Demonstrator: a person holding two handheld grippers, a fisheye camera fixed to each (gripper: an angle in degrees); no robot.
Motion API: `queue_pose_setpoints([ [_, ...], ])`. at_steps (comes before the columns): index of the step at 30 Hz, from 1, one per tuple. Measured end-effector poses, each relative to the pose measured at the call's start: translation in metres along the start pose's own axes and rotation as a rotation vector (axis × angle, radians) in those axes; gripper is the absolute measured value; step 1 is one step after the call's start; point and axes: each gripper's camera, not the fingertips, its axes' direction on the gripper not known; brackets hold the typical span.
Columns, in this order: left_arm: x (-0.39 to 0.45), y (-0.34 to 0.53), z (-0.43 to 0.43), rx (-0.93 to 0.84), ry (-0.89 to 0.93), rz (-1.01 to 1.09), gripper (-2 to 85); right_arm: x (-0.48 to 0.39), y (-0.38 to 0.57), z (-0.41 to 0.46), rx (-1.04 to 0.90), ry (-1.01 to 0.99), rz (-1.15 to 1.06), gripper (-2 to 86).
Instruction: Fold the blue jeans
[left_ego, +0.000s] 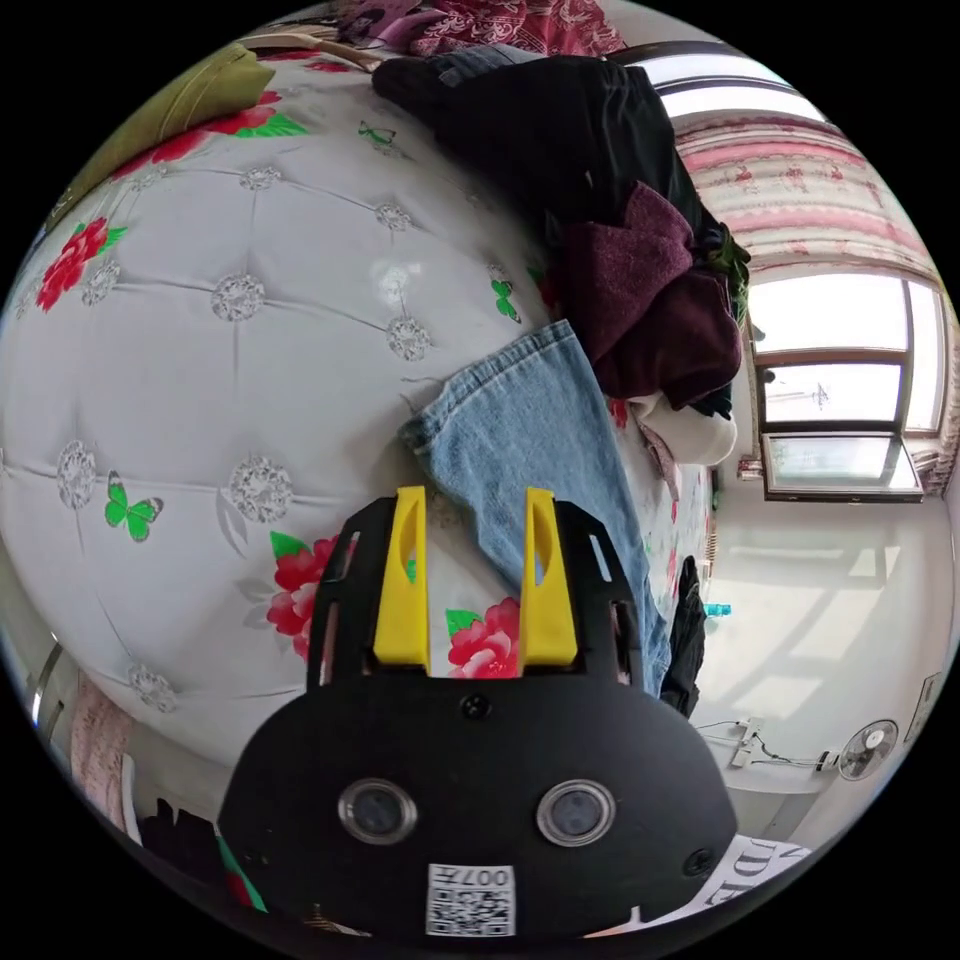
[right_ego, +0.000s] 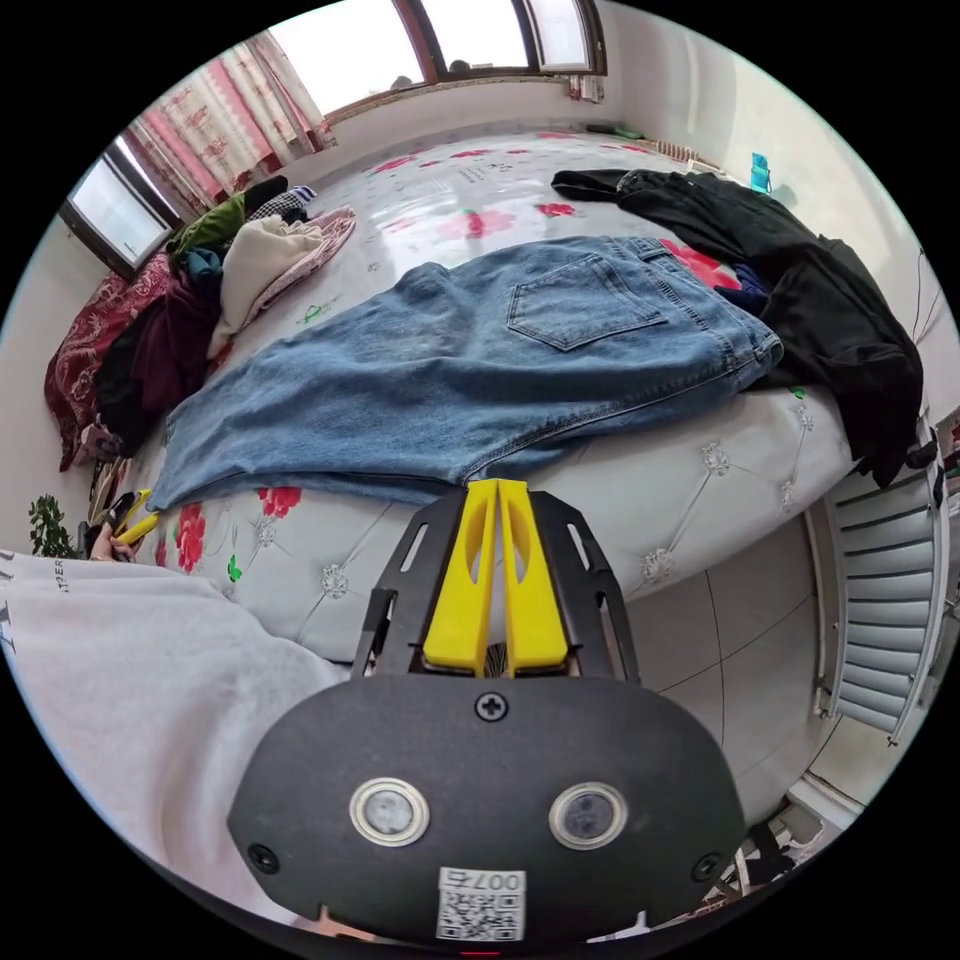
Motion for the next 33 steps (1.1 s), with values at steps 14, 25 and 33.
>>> queue_pose_setpoints([
  [14,0.071,0.018,-0.014,0.087,0.088,0.272,3.3,0.027,-0.010,-0.019,0.050,-0.089,-0.030,-0.3],
  [25,0.374,0.242,0.085,-0.265,0.338,1.234,4.2,0.154,0.010,-0.044,0.160,-0.058,0.139,0.1],
  [33,0.365,0.344,0.202,-0.580,0.160,1.318,8.8,0.301,0.024,-0.024,0.222,-0.208,0.435,4.3],
])
